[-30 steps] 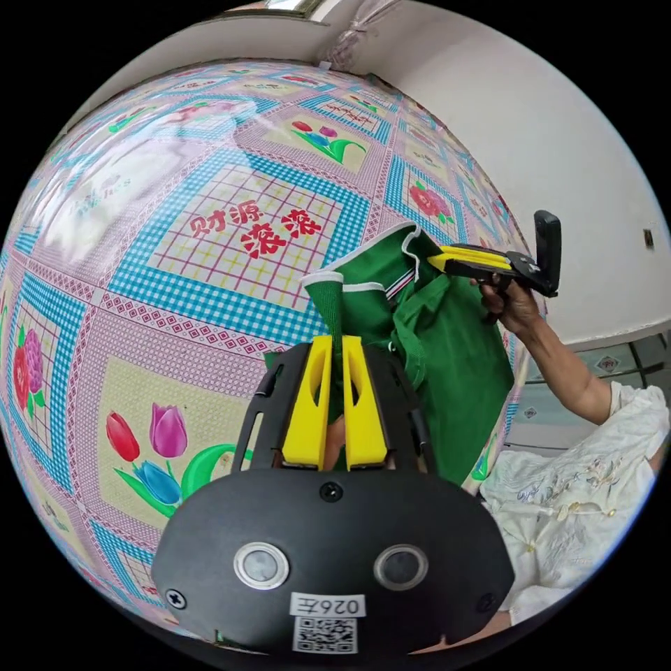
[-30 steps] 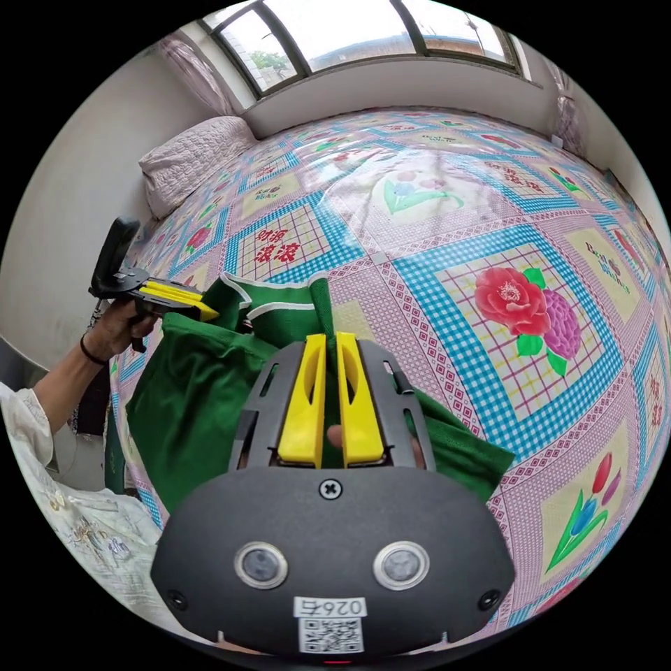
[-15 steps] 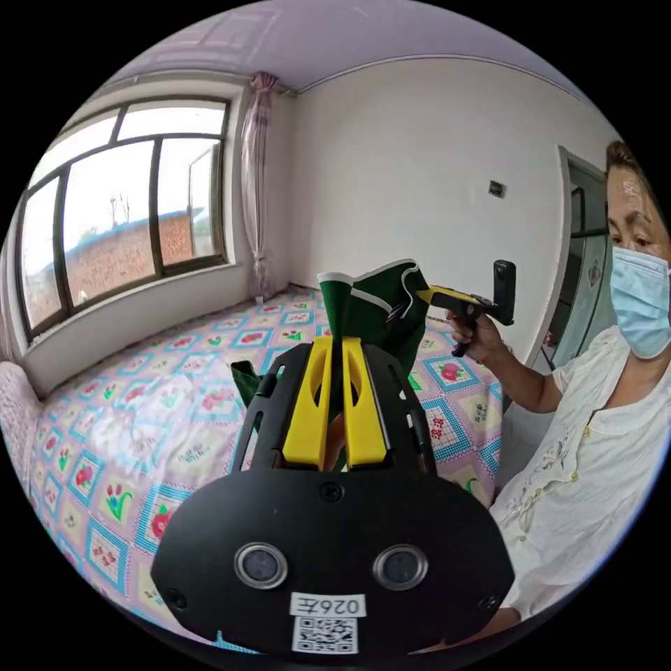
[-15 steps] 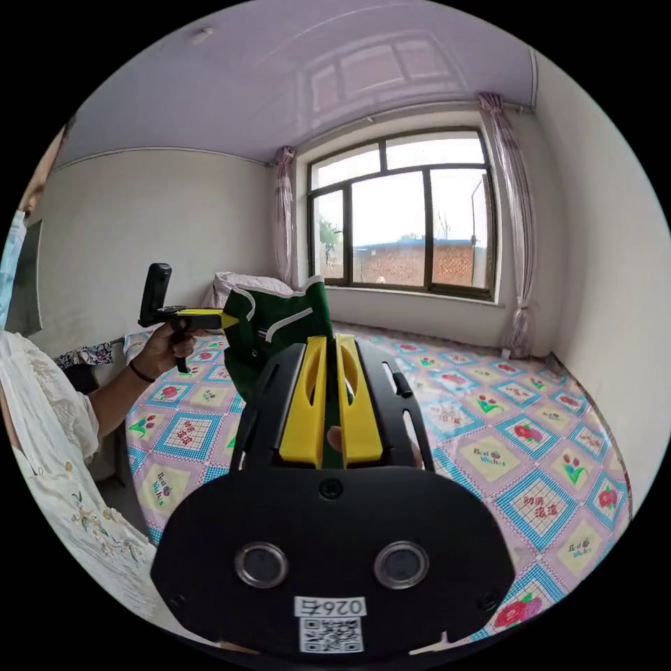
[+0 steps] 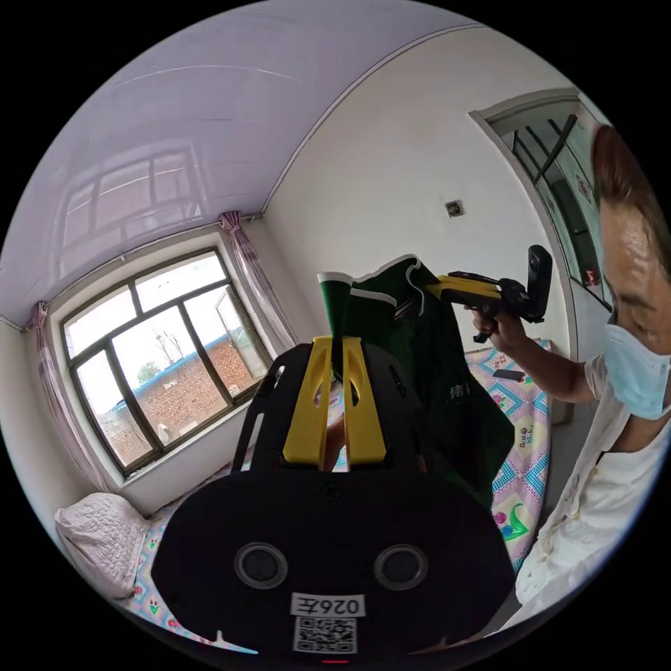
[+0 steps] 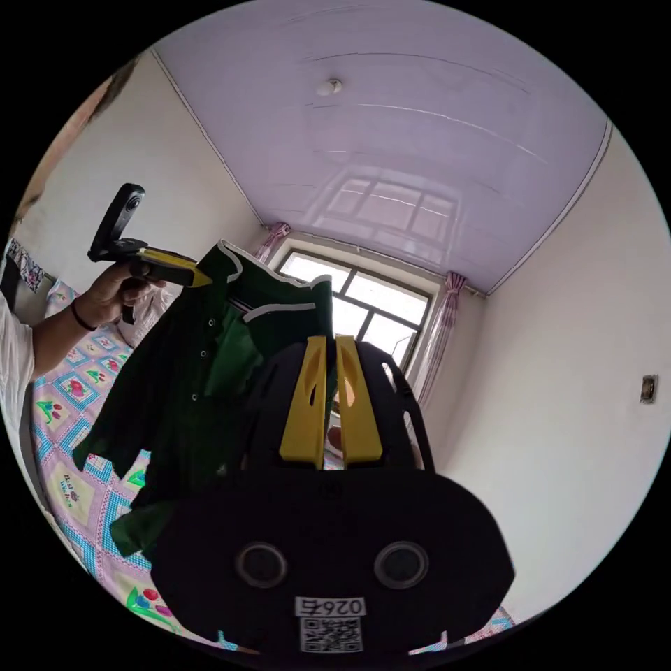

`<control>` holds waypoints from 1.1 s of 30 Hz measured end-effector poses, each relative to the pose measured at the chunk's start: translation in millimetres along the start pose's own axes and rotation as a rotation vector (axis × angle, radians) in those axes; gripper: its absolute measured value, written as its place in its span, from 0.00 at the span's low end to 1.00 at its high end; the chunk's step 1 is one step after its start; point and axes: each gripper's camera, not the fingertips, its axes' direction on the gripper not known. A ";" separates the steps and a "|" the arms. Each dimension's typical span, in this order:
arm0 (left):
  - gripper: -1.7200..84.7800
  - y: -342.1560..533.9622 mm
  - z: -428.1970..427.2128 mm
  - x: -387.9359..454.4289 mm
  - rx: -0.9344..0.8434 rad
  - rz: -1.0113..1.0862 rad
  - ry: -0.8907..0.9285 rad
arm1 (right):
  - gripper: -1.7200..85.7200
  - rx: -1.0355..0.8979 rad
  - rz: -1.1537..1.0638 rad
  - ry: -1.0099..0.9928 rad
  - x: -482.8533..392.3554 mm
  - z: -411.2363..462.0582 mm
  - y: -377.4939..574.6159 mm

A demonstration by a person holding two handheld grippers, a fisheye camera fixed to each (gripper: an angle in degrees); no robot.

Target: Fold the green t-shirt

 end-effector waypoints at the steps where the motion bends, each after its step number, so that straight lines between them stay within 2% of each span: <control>1: 0.03 -6.3 -3.9 1.6 0.005 0.010 0.001 | 0.00 0.005 -0.008 0.006 1.5 -5.0 -5.8; 7: 0.03 -45.8 -13.8 5.8 0.048 0.068 0.064 | 0.00 0.042 -0.082 0.109 12.6 -34.9 -43.9; 10: 0.03 -40.2 19.7 -8.2 0.048 0.029 0.120 | 0.00 0.007 -0.103 0.136 17.2 -20.0 -35.7; 13: 0.03 -17.1 91.8 -35.6 -0.016 -0.058 0.192 | 0.00 -0.085 -0.055 0.092 31.9 27.8 -4.1; 16: 0.03 25.2 198.4 -60.4 -0.135 -0.149 0.207 | 0.00 -0.240 -0.028 0.074 41.7 111.0 50.0; 20: 0.05 106.5 376.4 -93.9 -0.229 -0.186 0.167 | 0.01 -0.483 -0.091 0.185 41.7 280.0 148.9; 22: 0.05 151.9 458.5 -124.1 -0.354 -0.347 0.228 | 0.01 -0.599 -0.080 0.168 47.8 367.6 206.5; 23: 0.05 190.0 503.2 -147.1 -0.456 -0.523 0.317 | 0.02 -0.716 0.003 0.084 58.9 418.4 246.4; 24: 0.06 230.1 528.7 -162.5 -0.477 -0.680 0.389 | 0.03 -0.840 0.111 -0.020 71.6 456.6 283.0; 26: 0.06 283.5 542.7 -170.3 -0.461 -0.804 0.421 | 0.03 -0.841 0.258 -0.059 87.6 473.7 322.8; 29: 0.06 355.6 548.5 -160.1 -0.601 -0.754 0.365 | 0.03 -0.777 0.367 -0.039 100.7 458.6 374.9; 31: 0.07 397.6 544.9 -150.4 -0.698 -0.707 0.302 | 0.03 -0.797 0.413 -0.036 103.2 445.4 413.7; 33: 0.07 450.4 530.0 -151.6 -0.737 -0.747 0.248 | 0.03 -0.907 0.430 -0.035 96.9 434.4 470.6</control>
